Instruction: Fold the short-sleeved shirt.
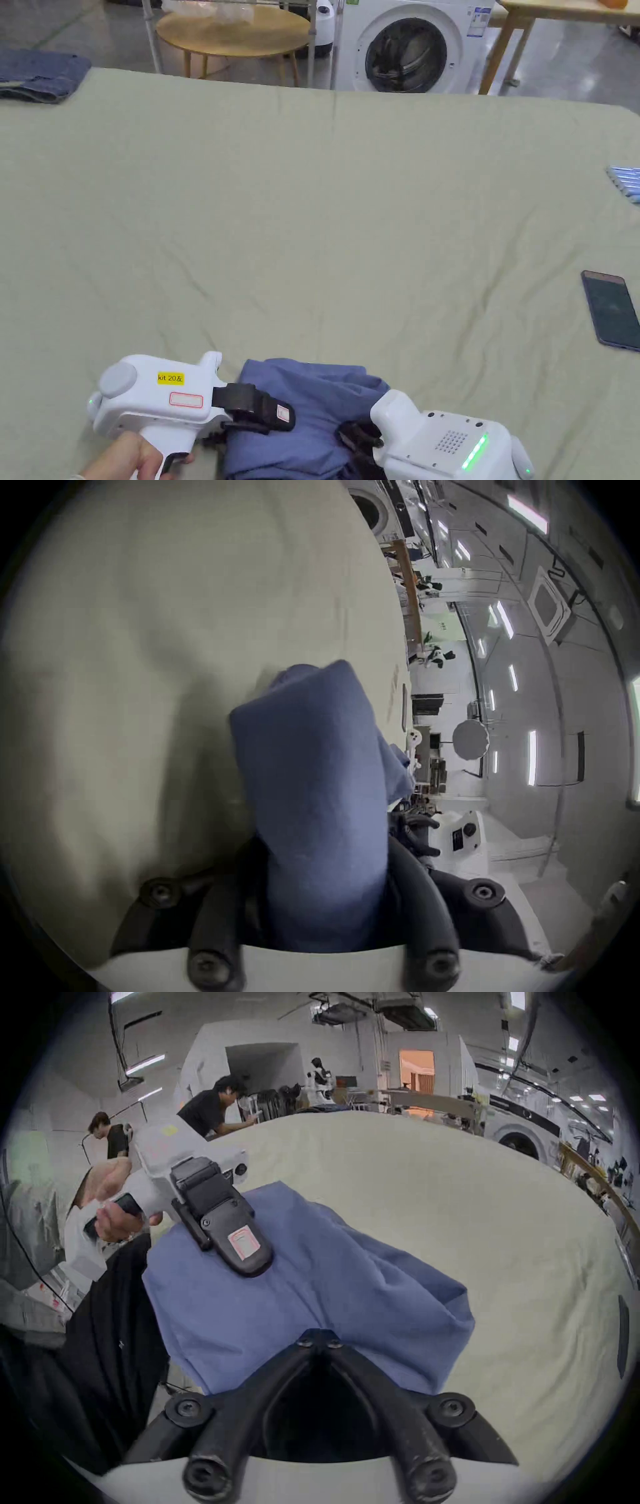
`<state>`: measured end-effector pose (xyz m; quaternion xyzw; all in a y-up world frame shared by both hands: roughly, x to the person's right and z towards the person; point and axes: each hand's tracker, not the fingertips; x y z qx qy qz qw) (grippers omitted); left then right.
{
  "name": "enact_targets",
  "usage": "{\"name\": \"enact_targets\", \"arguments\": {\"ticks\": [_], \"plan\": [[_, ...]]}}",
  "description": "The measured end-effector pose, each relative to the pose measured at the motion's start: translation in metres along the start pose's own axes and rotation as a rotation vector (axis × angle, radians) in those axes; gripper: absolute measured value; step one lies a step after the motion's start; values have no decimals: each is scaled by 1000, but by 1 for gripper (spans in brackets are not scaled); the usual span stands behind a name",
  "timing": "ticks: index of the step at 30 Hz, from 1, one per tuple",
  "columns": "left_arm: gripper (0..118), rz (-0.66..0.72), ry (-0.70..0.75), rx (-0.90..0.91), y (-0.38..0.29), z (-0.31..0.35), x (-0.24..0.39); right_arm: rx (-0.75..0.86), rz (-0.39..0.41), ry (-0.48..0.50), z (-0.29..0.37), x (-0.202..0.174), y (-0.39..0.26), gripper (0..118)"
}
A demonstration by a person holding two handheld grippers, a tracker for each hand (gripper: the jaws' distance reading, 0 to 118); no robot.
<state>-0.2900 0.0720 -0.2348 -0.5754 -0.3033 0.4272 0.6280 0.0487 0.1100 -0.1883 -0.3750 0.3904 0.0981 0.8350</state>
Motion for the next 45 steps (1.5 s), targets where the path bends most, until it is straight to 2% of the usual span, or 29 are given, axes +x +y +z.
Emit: {"name": "enact_targets", "arguments": {"ticks": [3,5,10,13,18,24,25,26,27,28,29,30,32,33,34,35,36,39,40,45], "plan": [[24,-35,15,-3,13,42,-24,10,-21,69,-11,-18,27,0],[24,-35,58,29,24,82,-45,13,-4,76,-22,-34,51,0],[24,-15,163,105,32,207,-69,67,-19,180,-64,-60,104,0],[24,10,258,151,42,285,-81,96,-9,200,-78,-81,135,0],[24,40,494,185,65,408,-96,124,-43,279,-99,-100,170,0],[24,67,692,265,65,474,-70,130,-66,318,-116,-108,194,0],[24,60,713,269,90,506,-109,130,-77,327,-118,-106,197,0],[27,49,774,283,92,512,-108,132,-86,329,-120,-105,199,0],[45,71,824,291,93,517,-104,134,-90,327,-120,-105,202,0],[68,98,881,300,93,520,-100,138,-93,327,-120,-106,205,0],[89,105,994,318,102,541,-114,144,-91,325,-117,-105,208,0],[90,76,1097,331,103,545,-104,156,-85,315,-113,-104,210,0],[82,8,1195,403,103,552,-80,176,-82,289,-105,-104,214,0],[47,-43,1241,440,90,537,-44,180,-89,277,-101,-102,216,0],[0,-105,1237,523,84,534,-24,182,-97,252,-96,-99,218,0],[0,-167,1242,607,79,528,-7,183,-103,217,-90,-98,221,0],[0,-218,1309,741,73,527,9,189,-98,193,-83,-98,223,0],[0,-337,1152,882,72,507,48,220,-34,56,-50,-90,234,0],[0,-383,1108,920,70,492,70,229,-27,-21,-33,-87,240,0],[0,-579,877,1079,40,384,173,371,-83,-217,55,-50,258,0]]}}
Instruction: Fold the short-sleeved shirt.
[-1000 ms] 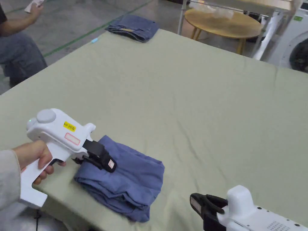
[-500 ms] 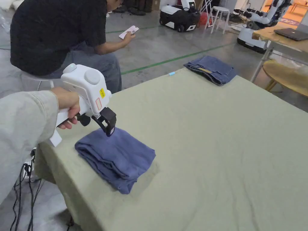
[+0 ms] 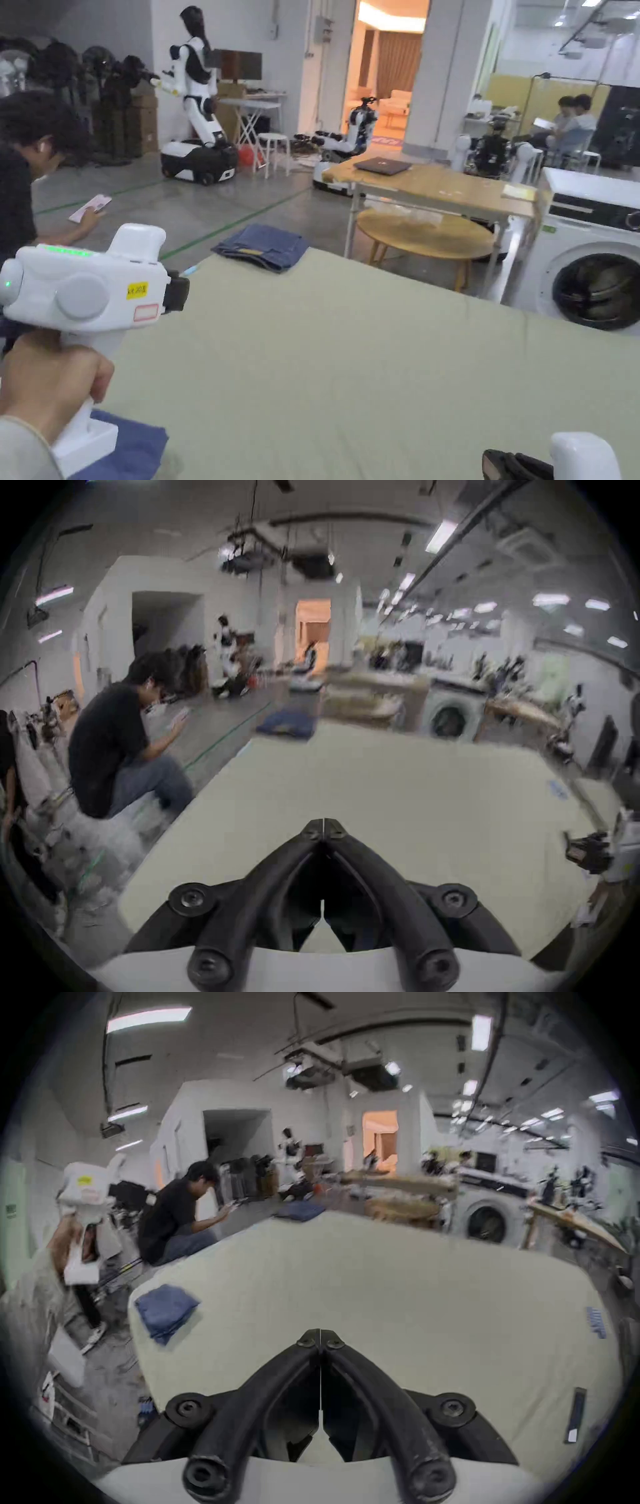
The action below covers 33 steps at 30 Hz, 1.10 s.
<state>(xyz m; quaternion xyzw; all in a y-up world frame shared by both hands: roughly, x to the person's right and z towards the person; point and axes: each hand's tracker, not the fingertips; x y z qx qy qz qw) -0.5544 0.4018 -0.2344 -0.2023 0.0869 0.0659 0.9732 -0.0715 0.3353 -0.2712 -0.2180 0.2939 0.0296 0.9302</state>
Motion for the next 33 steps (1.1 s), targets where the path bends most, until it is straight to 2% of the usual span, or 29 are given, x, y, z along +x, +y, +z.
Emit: {"name": "enact_targets", "arguments": {"ticks": [7,9,11,15,19,24,33], "plan": [[0,38,-188,221,19,59,181,175,-75,-244,99,59,54,0],[0,8,-158,275,29,72,220,245,-105,-317,126,73,67,0],[0,-15,-188,319,36,90,252,307,-131,-368,150,86,81,0],[0,-75,-169,360,51,111,296,369,-145,-474,180,106,109,0],[0,-104,-145,363,54,113,316,409,-124,-490,192,117,119,0],[0,-131,-111,366,49,102,316,430,-96,-510,201,113,118,0],[0,-124,-91,349,49,99,309,405,-74,-479,193,103,121,0]]}}
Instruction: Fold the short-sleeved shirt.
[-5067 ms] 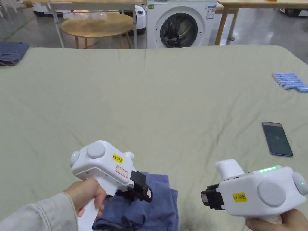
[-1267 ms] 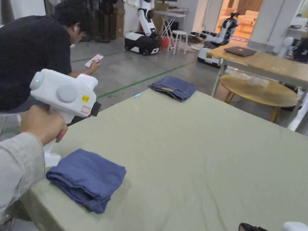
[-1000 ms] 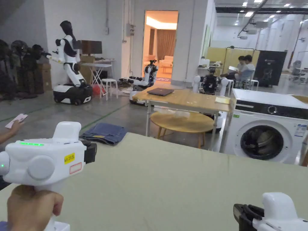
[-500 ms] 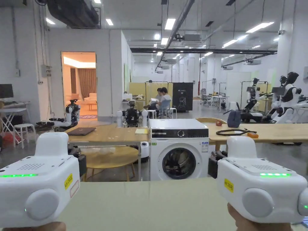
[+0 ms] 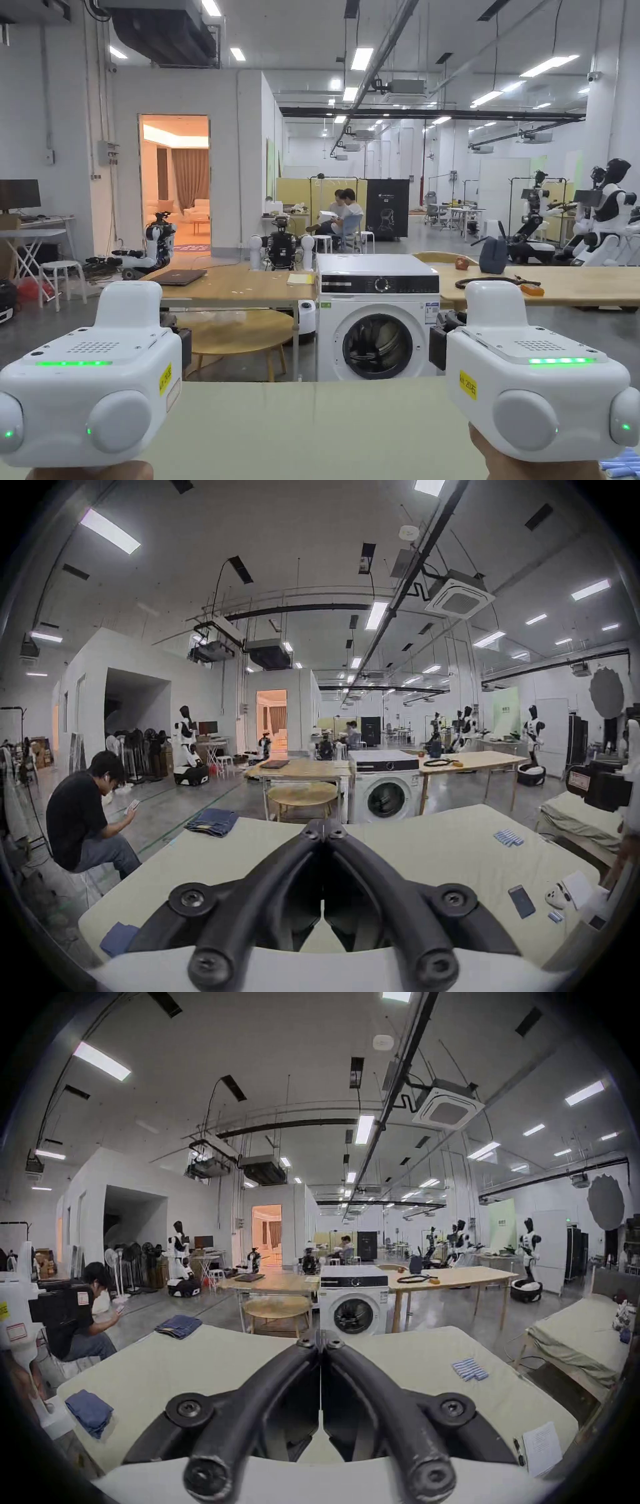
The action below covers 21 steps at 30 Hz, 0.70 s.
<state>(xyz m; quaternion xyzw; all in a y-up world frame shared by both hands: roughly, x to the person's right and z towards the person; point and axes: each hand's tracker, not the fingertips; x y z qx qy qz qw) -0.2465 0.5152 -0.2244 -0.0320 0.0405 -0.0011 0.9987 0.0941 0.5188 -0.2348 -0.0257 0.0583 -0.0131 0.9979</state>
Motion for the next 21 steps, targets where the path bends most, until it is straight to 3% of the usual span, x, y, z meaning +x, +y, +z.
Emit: {"name": "enact_targets", "arguments": {"ticks": [4,5,6,7,8,9,10,12,14,21], "plan": [[0,-6,37,7,2,2,4,3,1,7,-1,-4,2,0],[5,-22,69,13,3,1,4,7,2,7,-1,-5,3,0],[36,-27,80,10,4,-2,5,9,4,2,-1,-5,4,6],[70,-17,83,-1,5,-5,4,7,8,-12,-2,-6,6,27],[103,-9,104,-4,5,-9,4,-7,21,-25,-4,-6,8,60],[118,0,154,1,5,-13,4,-41,51,-61,-8,-7,8,112],[118,22,197,52,5,-9,2,-56,78,-74,-12,-8,6,118],[118,60,81,53,9,-8,4,29,89,-77,-15,-8,-2,118],[118,85,111,55,12,-10,8,30,87,-74,-9,-8,-3,118],[118,20,101,55,5,-10,18,17,17,-54,-21,-3,-6,118]]}}
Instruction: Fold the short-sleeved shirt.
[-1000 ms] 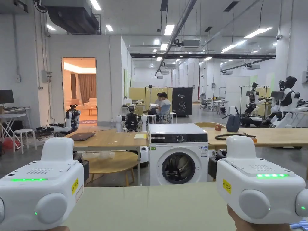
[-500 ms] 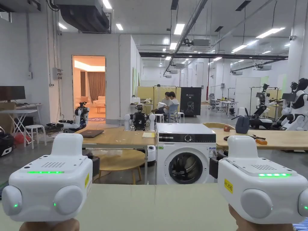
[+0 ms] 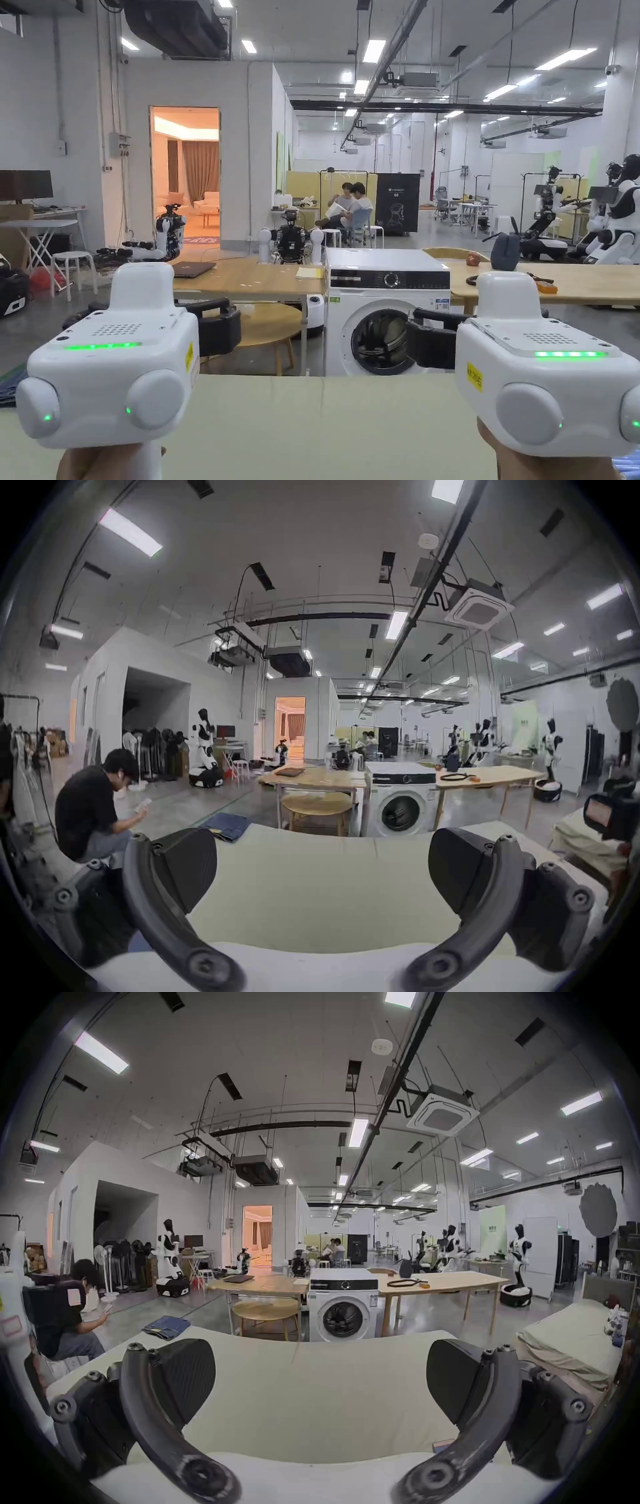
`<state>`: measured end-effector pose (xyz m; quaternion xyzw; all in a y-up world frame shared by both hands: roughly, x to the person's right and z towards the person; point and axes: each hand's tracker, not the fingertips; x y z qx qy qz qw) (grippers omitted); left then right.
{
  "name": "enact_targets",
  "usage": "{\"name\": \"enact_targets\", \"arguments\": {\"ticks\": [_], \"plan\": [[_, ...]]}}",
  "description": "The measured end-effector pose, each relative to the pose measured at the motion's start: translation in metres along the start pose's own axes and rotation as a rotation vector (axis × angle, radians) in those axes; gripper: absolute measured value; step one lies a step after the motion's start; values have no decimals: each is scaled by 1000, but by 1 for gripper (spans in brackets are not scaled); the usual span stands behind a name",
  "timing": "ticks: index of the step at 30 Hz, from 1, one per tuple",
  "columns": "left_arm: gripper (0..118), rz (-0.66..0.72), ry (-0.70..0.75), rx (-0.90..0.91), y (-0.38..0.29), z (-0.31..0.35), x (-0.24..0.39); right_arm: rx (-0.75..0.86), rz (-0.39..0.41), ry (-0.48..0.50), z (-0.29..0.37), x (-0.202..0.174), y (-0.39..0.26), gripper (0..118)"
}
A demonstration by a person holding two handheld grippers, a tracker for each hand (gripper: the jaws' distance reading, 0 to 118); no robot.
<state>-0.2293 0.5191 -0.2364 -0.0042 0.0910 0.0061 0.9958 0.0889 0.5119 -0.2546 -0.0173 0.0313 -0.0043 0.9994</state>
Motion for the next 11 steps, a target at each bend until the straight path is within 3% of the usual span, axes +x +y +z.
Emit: {"name": "enact_targets", "arguments": {"ticks": [11], "plan": [[118,62,-109,-29,0,-5,0,4,4,10,13,-3,4,118]]}}
